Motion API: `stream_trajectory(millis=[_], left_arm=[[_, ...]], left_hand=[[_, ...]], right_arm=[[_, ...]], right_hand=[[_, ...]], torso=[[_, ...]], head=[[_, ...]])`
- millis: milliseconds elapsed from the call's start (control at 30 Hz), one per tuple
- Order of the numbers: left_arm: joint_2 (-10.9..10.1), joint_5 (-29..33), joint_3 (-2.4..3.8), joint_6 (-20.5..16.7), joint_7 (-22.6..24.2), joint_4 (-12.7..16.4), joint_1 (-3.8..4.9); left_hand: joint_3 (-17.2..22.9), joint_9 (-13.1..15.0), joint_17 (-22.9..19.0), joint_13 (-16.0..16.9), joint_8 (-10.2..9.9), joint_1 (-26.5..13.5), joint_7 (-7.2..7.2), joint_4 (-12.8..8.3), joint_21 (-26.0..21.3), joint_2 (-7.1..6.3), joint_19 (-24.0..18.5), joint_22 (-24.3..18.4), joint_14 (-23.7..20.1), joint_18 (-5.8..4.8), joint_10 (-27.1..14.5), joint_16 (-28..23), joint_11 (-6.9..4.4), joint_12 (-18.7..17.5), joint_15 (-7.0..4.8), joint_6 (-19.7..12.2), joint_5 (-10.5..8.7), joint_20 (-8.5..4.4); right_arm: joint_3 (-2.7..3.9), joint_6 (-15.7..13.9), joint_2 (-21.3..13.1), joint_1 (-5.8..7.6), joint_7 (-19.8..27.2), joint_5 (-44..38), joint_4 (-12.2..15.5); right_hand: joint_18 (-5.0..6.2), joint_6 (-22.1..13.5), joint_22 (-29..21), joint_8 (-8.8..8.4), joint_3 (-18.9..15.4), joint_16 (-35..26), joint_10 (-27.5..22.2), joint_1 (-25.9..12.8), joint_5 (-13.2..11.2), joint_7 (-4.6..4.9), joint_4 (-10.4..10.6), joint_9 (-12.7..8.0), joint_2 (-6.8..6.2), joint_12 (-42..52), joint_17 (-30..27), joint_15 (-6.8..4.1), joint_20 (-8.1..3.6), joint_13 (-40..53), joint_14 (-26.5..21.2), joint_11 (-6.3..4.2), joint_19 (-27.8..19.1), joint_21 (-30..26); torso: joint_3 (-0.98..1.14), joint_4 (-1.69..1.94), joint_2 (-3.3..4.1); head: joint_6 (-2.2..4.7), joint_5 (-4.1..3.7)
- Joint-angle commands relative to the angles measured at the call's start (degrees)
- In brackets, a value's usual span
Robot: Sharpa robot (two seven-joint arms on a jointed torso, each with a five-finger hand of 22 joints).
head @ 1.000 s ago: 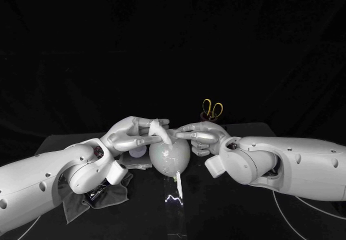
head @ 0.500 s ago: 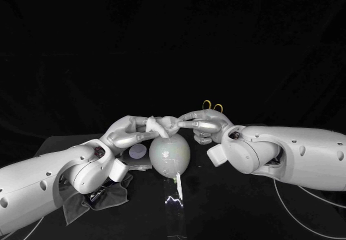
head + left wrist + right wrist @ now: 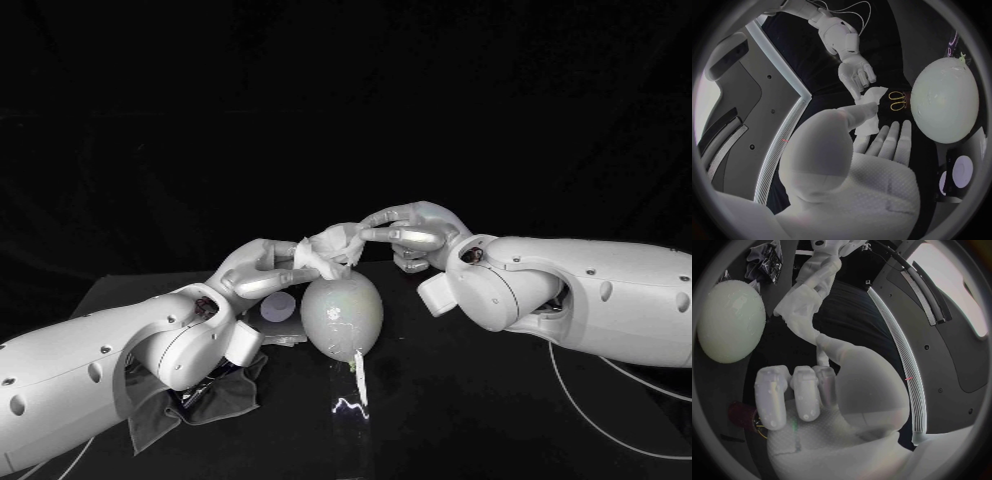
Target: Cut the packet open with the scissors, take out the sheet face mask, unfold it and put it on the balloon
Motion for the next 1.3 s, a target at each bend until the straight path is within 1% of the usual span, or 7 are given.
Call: stream_trajectory(millis=[33, 200, 900, 1033, 1100, 1167, 1300], left_arm=[[0.2, 0.6, 0.04, -1.4, -1.1, 0.0, 0.05], [0.2, 1.1, 0.02, -1.6, -1.2, 0.0, 0.05], [0.0, 2.7, -0.04, -3.1, -1.7, -0.8, -0.12], [0.3, 3.1, -0.05, -2.9, -2.0, -1.1, -0.15], [0.5, 3.5, -0.05, -2.8, -2.2, -1.2, -0.17], [0.7, 3.8, -0.06, -2.4, -2.6, -1.4, -0.18], [1.1, 4.1, -0.07, -1.2, -4.0, -1.7, -0.19]], left_hand=[[-0.3, 0.1, 0.1, 0.1, 0.4, 0.5, 2.85, 0.0, 0.2, 0.06, 0.5, 0.1, 0.4, 1.13, 0.4, 0.2, -0.05, 0.4, -0.07, 0.3, 0.21, 0.11], [-0.4, 0.1, 0.1, 0.1, 0.4, 0.5, 2.84, 0.0, 0.3, 0.05, 0.6, 0.1, 0.4, 1.16, 0.5, 0.3, -0.07, 0.4, -0.09, 0.4, 0.2, 0.11], [-0.5, 0.0, 0.2, 0.0, 0.4, 0.4, 2.86, 0.1, 0.4, 0.05, 1.0, 0.1, 0.7, 1.26, 0.4, 0.4, -0.07, 0.3, -0.13, 0.4, 0.21, 0.11], [-0.7, -0.3, 0.3, -0.1, 0.1, 0.2, 2.97, 0.5, 0.4, 0.07, 1.3, 0.2, 0.9, 1.39, -0.1, 0.5, 0.0, 0.2, -0.12, 0.0, 0.21, 0.12], [-0.7, -1.3, 0.4, 0.0, -1.9, 0.0, 3.71, 0.8, 0.6, 0.01, 2.0, 0.2, 1.6, 1.57, 0.6, 0.9, 0.32, 0.3, -0.05, -2.5, 0.2, 0.11], [-0.8, -2.0, 0.5, 0.0, -3.0, 0.0, 4.03, 0.8, 0.6, -0.38, 2.2, 0.2, 1.9, 1.65, 0.9, 1.0, 0.5, 0.3, 0.02, -3.4, 0.23, 0.12], [-1.9, -3.2, 0.8, 0.2, -5.3, -0.4, 4.13, 0.9, 1.0, -2.04, 4.0, 0.3, 3.0, 1.95, 2.9, 1.6, 0.46, 0.5, -0.11, -5.0, 0.22, 0.1]], right_arm=[[0.05, -0.1, 0.4, 0.48, -0.7, -2.9, -0.5], [0.06, -0.3, 0.7, 1.14, -0.9, -3.7, -1.0], [0.06, -0.4, 1.3, 2.34, -2.1, -5.5, -2.1], [0.07, -0.4, 1.5, 2.46, -2.1, -5.5, -2.2], [0.07, -0.4, 1.6, 2.51, -2.2, -5.5, -2.3], [0.08, -0.3, 1.8, 2.58, -2.3, -5.6, -2.5], [0.08, -0.3, 2.2, 2.66, -2.4, -5.6, -2.8]], right_hand=[[-0.37, 0.3, 15.1, 0.39, 0.2, 0.2, 6.2, -0.7, 0.1, -0.1, 0.0, 4.8, -0.06, 0.4, 15.1, -0.45, -0.4, 15.1, 6.1, -0.41, 6.0, 0.4], [-0.37, 0.3, 15.1, 0.49, 0.4, 0.2, 6.2, -0.9, 0.1, -0.12, -0.1, 4.8, -0.09, 0.4, 15.1, -0.46, -0.41, 15.1, 6.1, -0.42, 6.0, 0.4], [-0.37, 0.3, 15.1, 0.58, 0.6, 0.2, 6.2, -1.0, 0.1, -0.14, -0.3, 4.9, -0.1, 0.4, 15.1, -0.48, -0.42, 15.1, 6.1, -0.44, 6.0, 0.4], [-0.37, 0.3, 15.1, 0.6, 0.7, 0.2, 6.2, -1.0, 0.1, -0.14, -0.3, 4.9, -0.1, 0.4, 15.1, -0.48, -0.42, 15.1, 6.1, -0.45, 6.0, 0.4], [-0.37, 0.3, 15.1, 0.6, 0.7, 0.2, 6.2, -1.0, 0.1, -0.14, -0.3, 4.9, -0.1, 0.4, 15.1, -0.48, -0.42, 15.1, 6.1, -0.45, 6.0, 0.4], [-0.37, 0.3, 15.1, 0.6, 0.7, 0.2, 6.2, -1.0, 0.1, -0.14, -0.3, 4.9, -0.1, 0.4, 15.1, -0.48, -0.42, 15.1, 6.1, -0.45, 6.0, 0.4], [-0.37, 0.3, 15.1, 0.6, 0.7, 0.2, 6.2, -1.0, 0.1, -0.14, -0.3, 4.9, -0.1, 0.4, 15.1, -0.48, -0.42, 15.1, 6.1, -0.45, 6.0, 0.4]], torso=[[0.01, 0.02, 0.01], [-0.02, 0.01, 0.01], [0.01, 0.11, 0.0], [0.05, 0.14, 0.04], [0.05, 0.12, 0.05], [0.06, 0.13, 0.04], [0.04, 0.09, 0.02]], head=[[0.23, 0.15], [0.68, 0.23], [0.74, 0.8], [0.95, 1.09], [1.12, 1.35], [1.11, 1.42], [1.25, 1.61]])
